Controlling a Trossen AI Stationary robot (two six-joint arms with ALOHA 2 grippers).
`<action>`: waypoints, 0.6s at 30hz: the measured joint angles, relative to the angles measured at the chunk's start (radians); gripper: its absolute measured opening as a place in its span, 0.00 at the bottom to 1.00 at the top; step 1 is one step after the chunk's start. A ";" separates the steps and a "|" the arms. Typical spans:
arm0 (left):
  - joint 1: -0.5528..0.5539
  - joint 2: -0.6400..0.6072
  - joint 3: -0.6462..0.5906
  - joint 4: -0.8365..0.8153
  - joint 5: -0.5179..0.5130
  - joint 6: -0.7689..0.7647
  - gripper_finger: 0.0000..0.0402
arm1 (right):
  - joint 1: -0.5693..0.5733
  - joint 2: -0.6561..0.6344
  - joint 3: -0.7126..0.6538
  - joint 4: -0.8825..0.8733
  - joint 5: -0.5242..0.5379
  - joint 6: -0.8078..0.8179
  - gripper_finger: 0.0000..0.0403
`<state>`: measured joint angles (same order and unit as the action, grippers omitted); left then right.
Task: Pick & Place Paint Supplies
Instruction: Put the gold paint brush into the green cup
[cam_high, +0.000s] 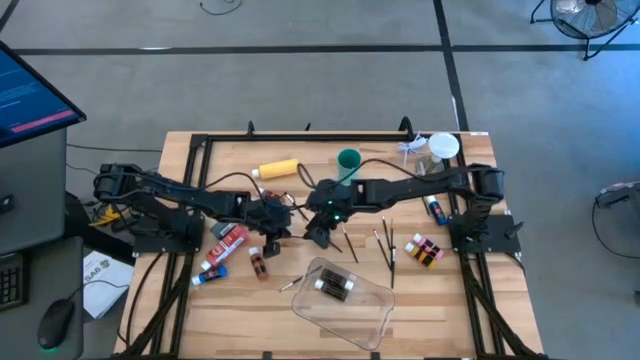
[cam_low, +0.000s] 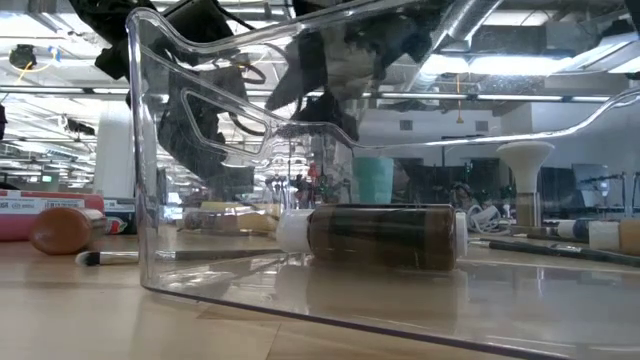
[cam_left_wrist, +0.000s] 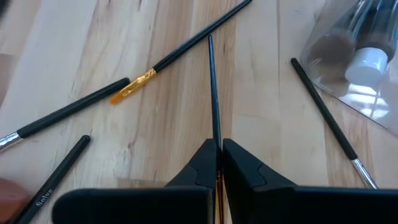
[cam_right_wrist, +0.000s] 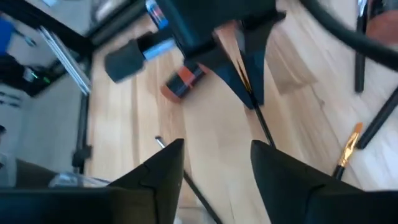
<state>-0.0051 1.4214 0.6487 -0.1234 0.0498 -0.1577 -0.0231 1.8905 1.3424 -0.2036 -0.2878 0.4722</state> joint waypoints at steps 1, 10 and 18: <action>0.000 0.000 0.000 0.000 0.000 0.000 0.00 | 0.002 0.020 0.020 -0.019 0.000 -0.015 0.47; 0.000 0.001 -0.001 -0.001 -0.001 -0.004 0.00 | 0.011 0.146 0.103 -0.117 0.000 -0.067 0.51; 0.000 0.001 -0.001 0.014 -0.001 -0.006 0.00 | 0.024 0.159 0.102 -0.128 0.072 -0.088 0.46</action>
<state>-0.0051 1.4220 0.6479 -0.1093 0.0483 -0.1636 0.0009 2.0499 1.4441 -0.3317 -0.2162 0.3843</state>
